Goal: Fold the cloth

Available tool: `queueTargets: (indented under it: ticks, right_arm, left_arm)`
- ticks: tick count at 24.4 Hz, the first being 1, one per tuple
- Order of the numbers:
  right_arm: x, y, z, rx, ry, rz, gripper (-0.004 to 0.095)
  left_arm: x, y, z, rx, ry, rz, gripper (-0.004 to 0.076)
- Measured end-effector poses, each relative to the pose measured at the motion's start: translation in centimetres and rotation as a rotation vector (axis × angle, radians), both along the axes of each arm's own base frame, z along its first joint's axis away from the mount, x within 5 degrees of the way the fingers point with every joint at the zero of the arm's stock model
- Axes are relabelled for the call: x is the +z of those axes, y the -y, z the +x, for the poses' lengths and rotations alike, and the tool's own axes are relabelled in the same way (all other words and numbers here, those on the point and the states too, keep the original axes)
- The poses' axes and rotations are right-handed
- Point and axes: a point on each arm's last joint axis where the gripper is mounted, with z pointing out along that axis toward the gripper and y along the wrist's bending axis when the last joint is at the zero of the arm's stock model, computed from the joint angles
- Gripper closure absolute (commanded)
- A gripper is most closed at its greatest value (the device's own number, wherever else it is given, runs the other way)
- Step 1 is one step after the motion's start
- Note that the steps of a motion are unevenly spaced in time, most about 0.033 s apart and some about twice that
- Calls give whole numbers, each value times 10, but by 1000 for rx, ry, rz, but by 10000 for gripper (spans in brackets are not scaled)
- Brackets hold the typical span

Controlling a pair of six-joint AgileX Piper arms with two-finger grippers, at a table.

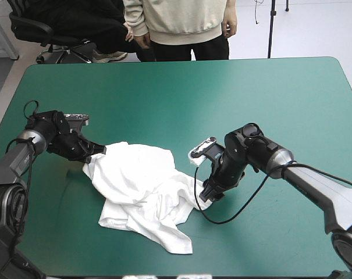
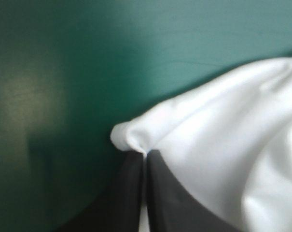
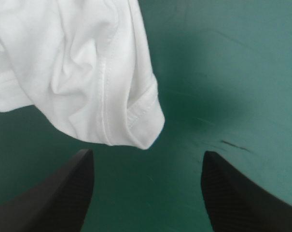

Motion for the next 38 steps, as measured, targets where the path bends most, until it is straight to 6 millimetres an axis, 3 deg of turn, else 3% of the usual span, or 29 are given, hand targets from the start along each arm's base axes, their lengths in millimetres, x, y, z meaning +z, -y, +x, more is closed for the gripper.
queueTargets:
  ticks: [6, 8, 10, 14, 22, 24, 27, 31, 34, 38]
  right_arm:
    - [-29, -20, -3, 36, -50, -19, 301]
    - [-33, -26, -5, 45, -56, -22, 341]
    - [-33, -27, -5, 43, -57, -21, 478]
    - [-34, -27, -4, 39, -45, -26, 896]
    - [-29, -24, 0, 37, 27, -49, 908]
    - [-7, -13, 0, 23, 141, -71, 908]
    - [56, 7, -5, -32, 367, -58, 908]
    - [149, 33, -18, -107, 653, 29, 908]
    - [222, 53, -36, -151, 851, 146, 923]
    - [269, 68, -52, -154, 978, 215, 923]
  left_arm:
    - [0, 0, 0, 0, 0, 0, 741]
    - [0, 0, 0, 0, 0, 0, 741]
    - [0, 0, 0, 0, 1, 0, 741]
    - [0, 0, 0, 0, 1, 0, 741]
    - [3, 0, -1, 2, 17, 0, 741]
    - [9, 0, -3, 5, 48, 1, 741]
    - [58, 1, -7, -1, 179, 1, 741]
    - [161, 3, -26, -18, 441, -4, 741]
    - [244, 8, -55, -55, 667, -35, 741]
    - [303, 13, -86, -88, 831, -67, 741]
